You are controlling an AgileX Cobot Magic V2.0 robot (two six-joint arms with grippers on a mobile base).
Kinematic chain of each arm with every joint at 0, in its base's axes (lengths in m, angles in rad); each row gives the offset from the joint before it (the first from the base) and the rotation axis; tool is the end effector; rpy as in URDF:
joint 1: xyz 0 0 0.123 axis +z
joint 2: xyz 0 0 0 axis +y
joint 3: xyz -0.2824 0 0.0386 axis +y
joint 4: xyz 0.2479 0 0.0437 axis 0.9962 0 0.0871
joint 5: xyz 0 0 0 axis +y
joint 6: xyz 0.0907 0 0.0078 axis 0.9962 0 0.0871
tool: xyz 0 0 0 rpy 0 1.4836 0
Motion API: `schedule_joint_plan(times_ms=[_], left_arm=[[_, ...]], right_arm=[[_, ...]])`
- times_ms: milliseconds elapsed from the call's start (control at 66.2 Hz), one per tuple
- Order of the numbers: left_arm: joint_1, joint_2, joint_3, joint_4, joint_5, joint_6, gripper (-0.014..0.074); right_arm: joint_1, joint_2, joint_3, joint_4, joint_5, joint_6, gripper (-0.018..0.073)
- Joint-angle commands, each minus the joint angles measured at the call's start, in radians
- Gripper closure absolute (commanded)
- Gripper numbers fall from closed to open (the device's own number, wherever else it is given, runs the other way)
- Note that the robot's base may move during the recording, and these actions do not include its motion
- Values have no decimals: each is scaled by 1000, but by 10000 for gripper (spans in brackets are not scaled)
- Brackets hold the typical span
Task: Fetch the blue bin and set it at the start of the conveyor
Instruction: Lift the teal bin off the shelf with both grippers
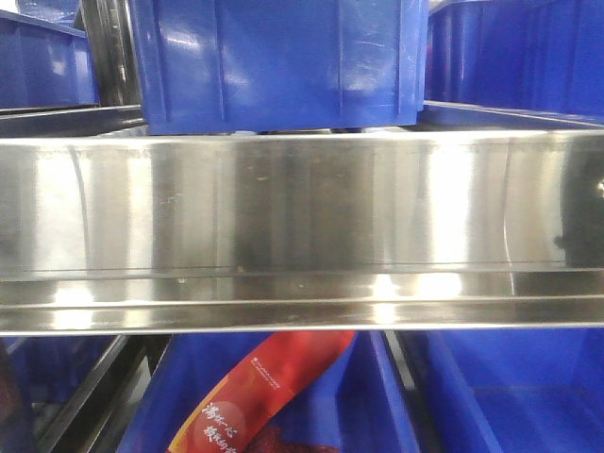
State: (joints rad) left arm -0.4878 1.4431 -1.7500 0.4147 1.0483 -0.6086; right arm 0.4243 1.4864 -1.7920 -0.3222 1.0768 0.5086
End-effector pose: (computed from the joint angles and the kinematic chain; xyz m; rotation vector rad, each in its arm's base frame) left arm 0.2755 -0.1102 0.4752 -0.0972 2.1424 -0.1229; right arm 0.2901 0.1032 0.4701 0.0728 2.2032 0.1171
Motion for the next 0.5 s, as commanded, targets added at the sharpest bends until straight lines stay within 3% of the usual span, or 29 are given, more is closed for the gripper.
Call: schedule_joint_plan(times_ms=[0, 483], left_arm=[[-7, -13, -13, 18, -49, 5, 708], [-7, -13, -13, 18, -49, 5, 708]], right_arm=[[6, -15, -11, -22, -55, -12, 718], [6, -15, -11, -22, -62, -12, 718]])
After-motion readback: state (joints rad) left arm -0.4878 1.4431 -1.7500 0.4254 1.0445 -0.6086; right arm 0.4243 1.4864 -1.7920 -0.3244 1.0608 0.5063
